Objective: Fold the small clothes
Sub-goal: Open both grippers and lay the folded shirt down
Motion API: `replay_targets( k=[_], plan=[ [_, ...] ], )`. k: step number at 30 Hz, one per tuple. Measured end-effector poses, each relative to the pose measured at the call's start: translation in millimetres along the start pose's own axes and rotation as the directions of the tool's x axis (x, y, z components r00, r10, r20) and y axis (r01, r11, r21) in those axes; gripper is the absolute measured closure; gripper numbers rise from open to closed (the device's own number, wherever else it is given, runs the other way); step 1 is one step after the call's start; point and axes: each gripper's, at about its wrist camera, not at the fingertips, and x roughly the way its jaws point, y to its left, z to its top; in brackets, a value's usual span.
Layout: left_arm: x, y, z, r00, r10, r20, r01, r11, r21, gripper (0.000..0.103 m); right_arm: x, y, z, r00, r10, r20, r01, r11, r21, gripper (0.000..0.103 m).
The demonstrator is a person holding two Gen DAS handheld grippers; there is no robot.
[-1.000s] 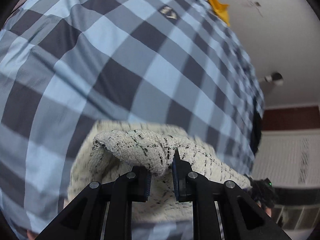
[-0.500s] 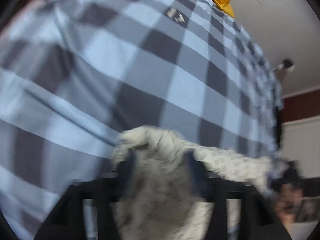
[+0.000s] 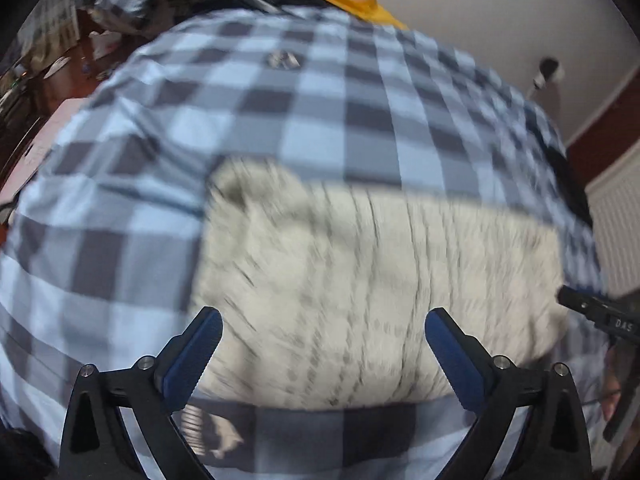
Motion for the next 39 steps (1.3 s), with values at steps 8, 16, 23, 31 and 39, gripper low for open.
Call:
replay_targets(
  k=[8,16,23,31,39],
  plan=[
    [56.5,26.3,-19.3,0.974,0.223,-0.044,-0.218,0.971,0.095,0.0,61.1,-58.2,-34.0,0.993,0.069,-0.097,-0.069,0.998,0.006,0.019],
    [49.6,57.6,-5.3,0.972,0.174,-0.157,-0.177,0.984,-0.005,0.0,32.4,-158.4,-62.7,0.988,0.121,-0.097,-0.093,0.963,0.252,0.101],
    [-3.8,17.5,2.8,0.922,0.385,0.049,-0.388,0.913,0.127,0.0,-32.6,-108.2,-48.3,0.986,-0.126,0.105,0.108,0.981,0.164,0.035],
    [36.1,-9.5,70.3,1.0,-0.029,0.01,0.029,1.0,-0.001,0.0,-21.7,23.8,1.5,0.971,0.014,0.238,0.011,0.995,-0.101,0.017],
    [96.8,54.4,71.5,0.997,0.038,-0.064,-0.042,0.997,-0.064,0.0,62.2,-26.5,24.4,0.985,0.121,0.119,-0.106,0.986,-0.128,0.016]
  ],
)
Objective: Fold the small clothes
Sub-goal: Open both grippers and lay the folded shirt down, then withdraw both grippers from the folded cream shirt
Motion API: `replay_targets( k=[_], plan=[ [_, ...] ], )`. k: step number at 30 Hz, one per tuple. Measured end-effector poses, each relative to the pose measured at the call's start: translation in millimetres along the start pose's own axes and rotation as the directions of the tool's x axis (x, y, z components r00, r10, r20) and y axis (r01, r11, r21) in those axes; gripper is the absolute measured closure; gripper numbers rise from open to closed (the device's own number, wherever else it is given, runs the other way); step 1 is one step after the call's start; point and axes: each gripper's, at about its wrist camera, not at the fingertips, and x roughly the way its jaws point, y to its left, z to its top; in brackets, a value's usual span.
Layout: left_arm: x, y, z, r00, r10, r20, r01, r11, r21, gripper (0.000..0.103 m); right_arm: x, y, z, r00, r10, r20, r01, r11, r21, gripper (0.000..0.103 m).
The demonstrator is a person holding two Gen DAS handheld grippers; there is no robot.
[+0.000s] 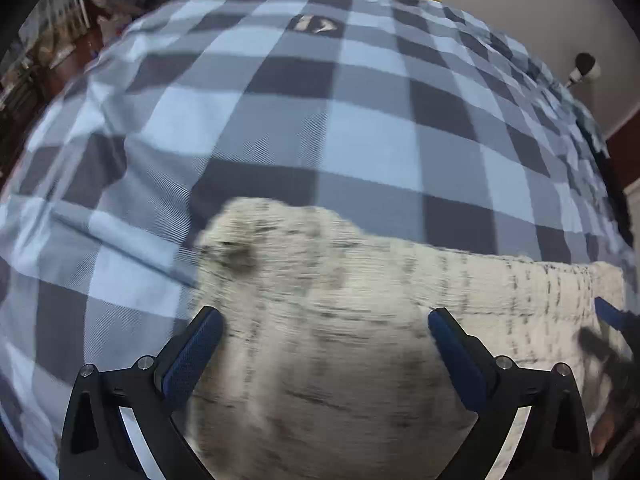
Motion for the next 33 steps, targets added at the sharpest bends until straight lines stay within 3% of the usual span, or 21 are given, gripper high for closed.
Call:
replay_targets(
  k=[3,5,7,8,9,11,13,15,17,19,21,24,28,33],
  plan=[
    [-4.9,28.2,3.5,0.999,0.026,0.019,-0.026,0.999,-0.022,0.0,-20.2,-54.5,-4.5,0.996,-0.086,-0.001,0.086,0.989,0.118,0.016],
    [-11.2,37.7,5.0,0.995,0.09,0.043,-0.09,0.996,-0.017,0.0,-33.4,-99.5,-10.8,0.965,-0.254,-0.06,0.261,0.947,0.188,0.016],
    [-22.0,46.6,9.8,0.988,0.145,0.062,-0.145,0.989,-0.007,0.0,-52.2,-149.5,-25.1,0.93,-0.341,-0.138,0.366,0.89,0.271,0.016],
    [-28.3,49.4,12.2,0.982,0.171,0.077,-0.171,0.985,-0.006,0.0,-61.7,-161.1,-30.0,0.93,-0.338,-0.144,0.366,0.88,0.302,0.016],
    [-37.4,51.7,14.2,0.97,0.219,0.103,-0.22,0.975,-0.007,0.0,-82.0,-176.7,-38.9,0.931,-0.337,-0.139,0.364,0.86,0.357,0.016],
    [-58.3,57.6,16.1,0.908,0.387,0.163,-0.39,0.921,-0.017,0.0,-111.6,-186.5,-48.9,0.942,-0.322,-0.1,0.333,0.846,0.416,0.016],
    [-72.0,61.6,14.8,0.89,0.419,0.182,-0.421,0.907,-0.03,0.0,-144.9,-190.5,-63.3,0.956,-0.288,-0.063,0.28,0.82,0.499,0.015],
    [-88.8,63.0,9.1,0.918,0.358,0.171,-0.355,0.933,-0.05,0.0,-162.2,-192.2,-81.3,0.976,-0.212,-0.05,0.199,0.775,0.6,0.015],
    [-103.8,61.3,-0.4,0.946,0.283,0.159,-0.275,0.959,-0.071,0.0,-161.6,-193.5,-103.4,0.995,-0.084,-0.044,0.09,0.692,0.716,0.015],
    [-121.5,53.4,-17.0,0.97,0.2,0.141,-0.189,0.978,-0.087,0.0,-150.5,-190.3,-137.3,0.997,0.056,-0.056,0.015,0.559,0.829,0.015],
    [-132.0,42.9,-32.5,0.985,0.14,0.101,-0.131,0.988,-0.086,0.0,-133.7,-186.1,-156.0,0.988,0.122,-0.092,0.02,0.492,0.871,0.015],
    [-138.2,29.0,-66.0,0.999,0.053,0.001,-0.053,0.994,-0.098,0.0,-114.5,-180.0,-170.1,0.977,0.154,-0.147,0.054,0.487,0.872,0.015],
    [-137.2,29.5,-100.7,0.993,-0.099,-0.069,0.087,0.984,-0.155,0.0,-103.3,-190.0,-180.9,0.982,0.163,-0.092,0.017,0.412,0.911,0.015],
    [-123.7,40.7,-119.0,0.988,-0.105,-0.109,0.082,0.977,-0.197,0.0,-100.0,-193.2,-176.9,0.99,0.138,-0.037,-0.02,0.389,0.921,0.018]
  ],
)
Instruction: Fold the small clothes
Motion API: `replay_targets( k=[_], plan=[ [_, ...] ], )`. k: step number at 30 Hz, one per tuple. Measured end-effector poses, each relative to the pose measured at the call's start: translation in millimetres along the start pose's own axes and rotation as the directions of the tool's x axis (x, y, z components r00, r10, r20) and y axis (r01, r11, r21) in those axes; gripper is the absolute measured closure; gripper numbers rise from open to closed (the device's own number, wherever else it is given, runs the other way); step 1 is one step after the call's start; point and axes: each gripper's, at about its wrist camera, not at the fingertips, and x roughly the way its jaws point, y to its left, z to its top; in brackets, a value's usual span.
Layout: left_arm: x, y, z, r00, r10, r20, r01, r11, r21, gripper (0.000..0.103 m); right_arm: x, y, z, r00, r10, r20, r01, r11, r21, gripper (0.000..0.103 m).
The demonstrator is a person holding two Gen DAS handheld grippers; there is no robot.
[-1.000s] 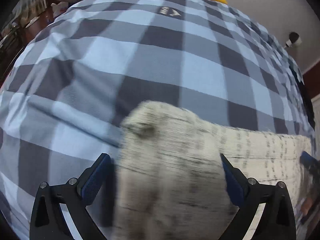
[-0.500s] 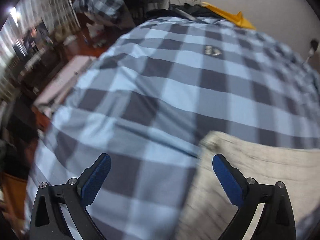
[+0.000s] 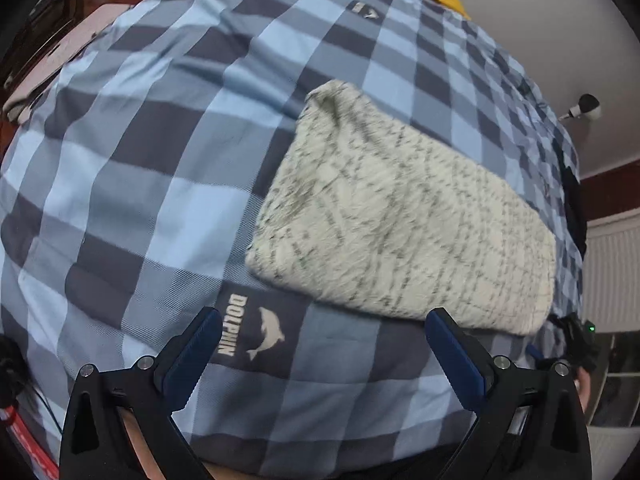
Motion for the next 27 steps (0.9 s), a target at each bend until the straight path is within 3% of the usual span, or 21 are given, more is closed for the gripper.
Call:
replay_targets(
  k=[4,6,9,10,11,14,21,27],
  plan=[
    [8.3,3.7,3.0,1.0,-0.006,-0.011,0.006,1.0,-0.027,0.0,9.4,20.3,0.5,1.0,0.017,-0.024,-0.018,0.998,-0.054,0.02],
    [10.0,0.9,4.4,1.0,-0.002,-0.008,0.002,1.0,-0.02,0.0,21.5,19.1,2.7,0.998,0.011,-0.059,-0.012,1.0,-0.01,0.02],
    [10.2,-4.8,5.4,1.0,0.016,0.003,-0.016,1.0,0.007,0.0,27.9,9.0,7.9,0.995,0.065,-0.071,-0.06,0.996,0.072,0.024],
    [10.0,-5.0,5.4,1.0,0.02,0.004,-0.02,1.0,0.014,0.0,25.7,11.2,10.9,0.994,0.092,-0.058,-0.088,0.994,0.059,0.051],
    [9.5,-5.0,5.2,1.0,0.023,0.005,-0.023,1.0,0.019,0.0,22.9,14.8,12.3,0.993,0.108,-0.053,-0.106,0.994,0.033,0.068],
    [8.4,-1.9,5.2,0.999,0.032,0.009,-0.032,0.999,0.015,0.0,13.2,26.6,10.4,0.996,0.083,-0.016,-0.083,0.996,-0.042,0.08],
    [3.2,1.6,7.4,0.995,0.086,0.056,-0.088,0.996,0.021,0.0,-8.3,22.8,0.6,0.988,0.154,0.022,-0.153,0.988,-0.027,0.084],
    [3.0,7.4,4.6,0.996,0.079,0.047,-0.08,0.997,0.006,0.0,-14.0,31.0,-7.8,0.981,0.193,0.02,-0.193,0.981,0.004,0.086]
  ],
)
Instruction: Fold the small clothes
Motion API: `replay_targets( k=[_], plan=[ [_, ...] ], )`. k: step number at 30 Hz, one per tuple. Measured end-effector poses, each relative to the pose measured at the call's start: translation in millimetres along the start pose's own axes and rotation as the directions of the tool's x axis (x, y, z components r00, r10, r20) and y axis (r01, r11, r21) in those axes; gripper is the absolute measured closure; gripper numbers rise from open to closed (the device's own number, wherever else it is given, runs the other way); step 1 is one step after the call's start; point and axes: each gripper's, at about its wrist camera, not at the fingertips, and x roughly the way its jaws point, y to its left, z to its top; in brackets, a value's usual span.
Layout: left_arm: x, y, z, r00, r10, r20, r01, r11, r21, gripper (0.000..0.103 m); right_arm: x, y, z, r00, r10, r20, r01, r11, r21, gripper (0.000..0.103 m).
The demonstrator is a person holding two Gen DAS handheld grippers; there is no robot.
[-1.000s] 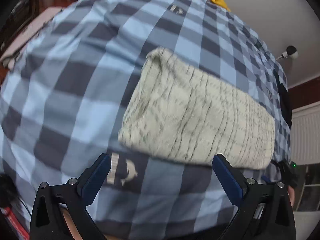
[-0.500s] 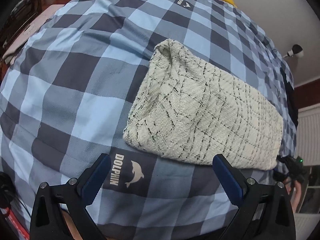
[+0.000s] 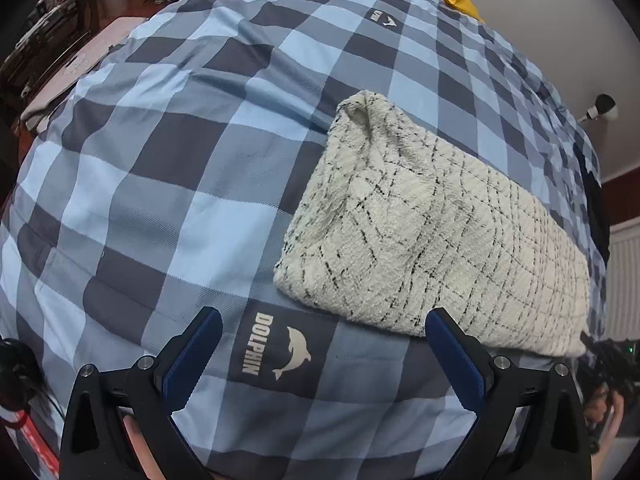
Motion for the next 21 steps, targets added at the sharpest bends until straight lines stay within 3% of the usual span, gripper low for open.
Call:
replay_targets(
  k=[7,16,19,21],
  plan=[
    [-3.3,-2.8,-0.5,1.0,-0.022,0.004,0.022,1.0,0.01,0.0,-9.5,14.0,-3.0,0.999,0.019,-0.051,-0.019,1.0,0.007,0.089],
    [-4.4,-6.8,-2.5,0.999,-0.038,-0.006,0.038,0.999,0.014,0.0,5.7,55.1,1.6,0.999,-0.042,0.027,0.047,0.975,-0.216,0.095],
    [-10.2,-6.7,-2.7,0.999,-0.04,0.008,0.04,0.999,0.019,0.0,-3.9,77.5,-5.4,0.999,0.0,0.051,0.014,0.965,-0.263,0.095],
    [-15.0,-6.0,-0.9,0.999,-0.043,0.021,0.043,0.999,0.021,0.0,-9.0,100.6,-15.7,0.997,-0.002,0.074,0.028,0.935,-0.353,0.095]
  ],
)
